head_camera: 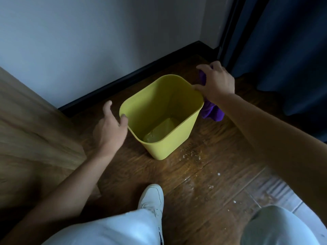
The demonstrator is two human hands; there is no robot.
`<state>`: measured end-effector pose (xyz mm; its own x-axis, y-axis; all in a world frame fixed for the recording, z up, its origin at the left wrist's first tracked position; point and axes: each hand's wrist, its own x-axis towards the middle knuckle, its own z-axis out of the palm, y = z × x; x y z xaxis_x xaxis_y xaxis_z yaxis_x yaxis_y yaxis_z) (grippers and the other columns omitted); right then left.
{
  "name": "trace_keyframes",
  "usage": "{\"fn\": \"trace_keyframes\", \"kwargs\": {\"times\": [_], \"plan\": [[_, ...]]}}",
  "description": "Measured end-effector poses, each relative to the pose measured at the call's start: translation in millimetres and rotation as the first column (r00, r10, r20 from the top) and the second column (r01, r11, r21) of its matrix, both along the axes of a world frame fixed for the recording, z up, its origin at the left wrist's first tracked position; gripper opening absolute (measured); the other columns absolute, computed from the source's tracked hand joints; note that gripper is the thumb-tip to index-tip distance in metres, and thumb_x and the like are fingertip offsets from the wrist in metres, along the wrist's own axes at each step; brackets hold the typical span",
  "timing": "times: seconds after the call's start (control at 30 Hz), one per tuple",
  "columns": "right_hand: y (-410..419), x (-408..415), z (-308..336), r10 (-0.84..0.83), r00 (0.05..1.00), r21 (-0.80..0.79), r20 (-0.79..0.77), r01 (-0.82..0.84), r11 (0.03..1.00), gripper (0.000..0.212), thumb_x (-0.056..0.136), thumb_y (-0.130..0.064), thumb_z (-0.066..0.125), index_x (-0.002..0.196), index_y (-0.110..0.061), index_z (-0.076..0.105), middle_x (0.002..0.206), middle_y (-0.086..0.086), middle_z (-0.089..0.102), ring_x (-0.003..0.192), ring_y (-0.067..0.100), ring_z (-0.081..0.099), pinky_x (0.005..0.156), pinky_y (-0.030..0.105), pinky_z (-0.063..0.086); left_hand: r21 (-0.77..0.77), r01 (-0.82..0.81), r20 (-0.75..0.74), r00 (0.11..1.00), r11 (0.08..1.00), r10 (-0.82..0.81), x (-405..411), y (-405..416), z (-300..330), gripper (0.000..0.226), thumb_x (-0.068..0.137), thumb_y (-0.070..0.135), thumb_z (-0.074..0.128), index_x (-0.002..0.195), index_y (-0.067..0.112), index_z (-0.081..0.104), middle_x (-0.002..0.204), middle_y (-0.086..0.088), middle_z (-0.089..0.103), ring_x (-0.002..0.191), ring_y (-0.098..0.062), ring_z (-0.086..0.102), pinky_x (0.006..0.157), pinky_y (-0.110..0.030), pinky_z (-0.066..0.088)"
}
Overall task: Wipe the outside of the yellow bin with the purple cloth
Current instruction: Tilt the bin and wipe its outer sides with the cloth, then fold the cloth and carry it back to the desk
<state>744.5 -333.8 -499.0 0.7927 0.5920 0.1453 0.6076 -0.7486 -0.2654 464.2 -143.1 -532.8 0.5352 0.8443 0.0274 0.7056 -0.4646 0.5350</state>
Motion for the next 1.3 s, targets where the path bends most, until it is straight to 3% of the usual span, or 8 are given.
{"fn": "trace_keyframes", "kwargs": {"times": [0.17,0.33,0.47,0.73,0.83,0.93,1.03,1.3], "plan": [[-37,-27,55,0.123,0.982,0.302,-0.143,-0.075,0.95,0.069,0.089,-0.023,0.071,0.153,-0.03,0.046,0.138,0.001,0.059,0.119,0.025,0.061,0.094,0.041,0.053,0.261,0.343,0.216,0.89,0.902,-0.401,31,10,55,0.046,0.097,0.04,0.054,0.138,0.019,0.054,0.083,0.006,0.067,0.073,-0.023,0.066,0.07,-0.041,0.053],[-82,-85,100,0.437,0.845,0.624,-0.308,-0.168,0.763,0.071,0.087,0.01,0.067,0.149,-0.019,0.051,0.128,-0.017,0.059,0.111,0.0,0.063,0.091,0.021,0.055,-0.043,0.733,0.273,0.662,0.678,-0.698,80,-45,102,0.064,0.088,0.065,0.062,0.142,0.03,0.057,0.131,0.026,0.057,0.117,0.016,0.054,0.095,-0.008,0.044],[-108,-117,106,0.595,0.725,0.801,-0.348,-0.1,0.591,0.065,0.083,0.029,0.058,0.138,-0.004,0.057,0.128,0.003,0.064,0.109,0.008,0.066,0.089,0.021,0.053,-0.185,0.829,0.479,0.545,0.528,-0.688,98,-87,113,0.026,0.082,0.047,0.079,0.106,0.04,0.075,0.104,0.021,0.076,0.097,0.007,0.066,0.089,-0.019,0.052],[-163,-131,78,0.448,0.825,0.778,-0.345,-0.016,0.628,0.056,0.097,-0.012,0.073,0.149,-0.019,0.054,0.138,-0.012,0.065,0.127,0.006,0.061,0.104,0.018,0.046,-0.215,0.854,0.641,0.489,0.473,-0.591,83,-122,113,0.033,0.091,0.037,0.069,0.105,0.007,0.074,0.099,-0.022,0.073,0.095,-0.016,0.064,0.089,-0.045,0.054],[-175,-133,64,0.385,0.836,0.677,-0.39,-0.023,0.736,0.055,0.092,-0.019,0.08,0.141,-0.029,0.059,0.128,-0.019,0.069,0.12,0.001,0.065,0.102,0.022,0.05,-0.228,0.882,0.728,0.436,0.412,-0.53,83,-136,110,0.027,0.092,0.019,0.063,0.106,-0.003,0.069,0.096,-0.014,0.068,0.093,-0.015,0.061,0.083,-0.034,0.053],[-183,-130,51,0.324,0.842,0.585,-0.431,-0.013,0.811,0.056,0.08,-0.018,0.076,0.132,-0.035,0.063,0.111,-0.02,0.073,0.102,0.0,0.07,0.087,0.02,0.055,-0.22,0.888,0.682,0.435,0.403,-0.588,86,-143,97,0.021,0.092,0.006,0.057,0.105,-0.01,0.063,0.093,-0.021,0.065,0.087,-0.015,0.059,0.076,-0.027,0.049],[-189,-129,42,0.265,0.822,0.513,-0.504,0.038,0.857,0.053,0.067,-0.019,0.067,0.118,-0.035,0.066,0.095,-0.016,0.073,0.083,0.003,0.071,0.07,0.02,0.055,-0.293,0.886,0.666,0.459,0.36,-0.588,94,-150,89,0.018,0.088,-0.002,0.047,0.096,0.004,0.063,0.084,0.008,0.063,0.076,-0.004,0.054,0.068,-0.019,0.043],[-203,-126,73,0.131,0.649,0.412,-0.749,0.301,0.86,0.012,0.07,-0.019,0.058,0.078,-0.012,0.055,0.06,-0.011,0.052,0.056,0.008,0.049,0.052,0.028,0.038,-0.754,0.638,0.59,0.763,0.156,-0.263,117,-160,120,0.015,0.086,0.013,0.047,0.089,0.011,0.062,0.086,-0.007,0.061,0.088,-0.024,0.056,0.078,-0.032,0.046]]}}
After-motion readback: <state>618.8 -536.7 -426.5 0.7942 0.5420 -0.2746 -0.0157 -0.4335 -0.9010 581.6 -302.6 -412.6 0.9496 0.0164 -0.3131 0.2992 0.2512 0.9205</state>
